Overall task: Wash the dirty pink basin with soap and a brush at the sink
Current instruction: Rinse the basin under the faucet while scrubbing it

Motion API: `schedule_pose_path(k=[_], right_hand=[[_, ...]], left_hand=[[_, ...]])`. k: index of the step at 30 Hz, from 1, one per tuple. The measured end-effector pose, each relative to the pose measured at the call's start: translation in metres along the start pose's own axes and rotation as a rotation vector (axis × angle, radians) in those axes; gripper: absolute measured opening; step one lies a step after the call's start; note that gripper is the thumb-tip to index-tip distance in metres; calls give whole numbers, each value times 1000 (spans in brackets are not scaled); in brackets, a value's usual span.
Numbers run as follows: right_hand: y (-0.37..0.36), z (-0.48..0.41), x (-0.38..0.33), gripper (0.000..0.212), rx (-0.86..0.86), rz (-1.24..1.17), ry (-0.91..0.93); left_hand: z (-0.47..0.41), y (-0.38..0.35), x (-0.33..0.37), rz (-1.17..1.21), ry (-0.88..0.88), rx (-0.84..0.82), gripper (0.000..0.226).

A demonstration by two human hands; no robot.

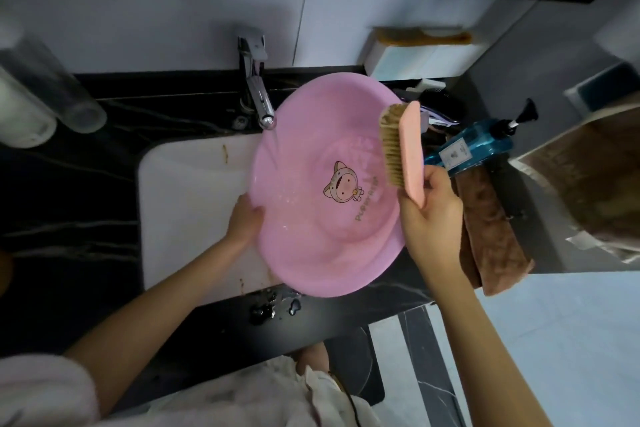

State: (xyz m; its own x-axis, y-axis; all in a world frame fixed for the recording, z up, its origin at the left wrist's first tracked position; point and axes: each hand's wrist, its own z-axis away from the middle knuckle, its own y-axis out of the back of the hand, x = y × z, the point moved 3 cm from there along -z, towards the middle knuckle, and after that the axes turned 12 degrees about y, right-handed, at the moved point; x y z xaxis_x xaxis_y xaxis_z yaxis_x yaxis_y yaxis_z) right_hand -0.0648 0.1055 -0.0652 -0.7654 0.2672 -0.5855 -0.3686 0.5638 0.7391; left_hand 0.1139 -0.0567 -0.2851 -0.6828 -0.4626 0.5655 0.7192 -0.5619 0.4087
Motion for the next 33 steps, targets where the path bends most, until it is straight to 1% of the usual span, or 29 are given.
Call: schedule_pose_path(k=[2,4,7,9,11,13,14,15,16,17,18,20,21,22,23,24,27,28,30,33], right_hand=[[4,-1,1,23,-5,12,27],[7,-7,4,26,2,0,33],[2,-27,11,21,-11,22,-42],[-3,-40,12,18,3,40,-47],[-8,-49,13,18,4,52,-29],[-11,-50,15,18,24,31,-18],[-12,-49,14,19,47,13,-10],[-14,-48,14,21,73,-4,-7],[-14,-47,13,23,95,-18,-3],[-15,-47,11,23,110,-30,1],[-16,-46,12,22,116,-37,9],[-17,-45,13,14,120,-37,27],[-17,-44,14,11,120,-30,29],[-17,-45,14,11,124,-27,31],[-17,-45,14,11,126,-26,34],[-17,-45,13,10,127,-24,40],[-16,-44,14,9,119,-7,54],[-16,-44,14,11,118,2,58],[-18,-43,16,14,126,12,61],[-19,-44,19,15,141,26,55]], left_hand=[[-4,-1,8,81,-45,34,34],[-8,3,25,129,-133,88,35],[-24,6,48,138,-263,165,39],[-29,0,56,133,-317,198,45],[-25,-8,63,142,-364,305,52],[-13,-16,69,109,-379,479,56],[-10,-25,69,43,-406,537,58],[-7,-37,67,-78,-452,562,61],[-3,-53,64,-248,-488,555,65],[2,-71,59,-415,-496,497,65],[8,-90,53,-521,-481,407,65],[23,-122,46,-580,-463,195,66],[29,-131,44,-626,-468,110,67],[30,-135,43,-679,-488,64,68],[27,-131,42,-719,-527,71,68],[19,-122,40,-754,-570,121,67],[-14,-78,49,-829,-617,401,65],[-21,-68,54,-848,-621,458,65],[-21,-64,59,-821,-596,474,65],[8,-96,52,-697,-424,377,66]])
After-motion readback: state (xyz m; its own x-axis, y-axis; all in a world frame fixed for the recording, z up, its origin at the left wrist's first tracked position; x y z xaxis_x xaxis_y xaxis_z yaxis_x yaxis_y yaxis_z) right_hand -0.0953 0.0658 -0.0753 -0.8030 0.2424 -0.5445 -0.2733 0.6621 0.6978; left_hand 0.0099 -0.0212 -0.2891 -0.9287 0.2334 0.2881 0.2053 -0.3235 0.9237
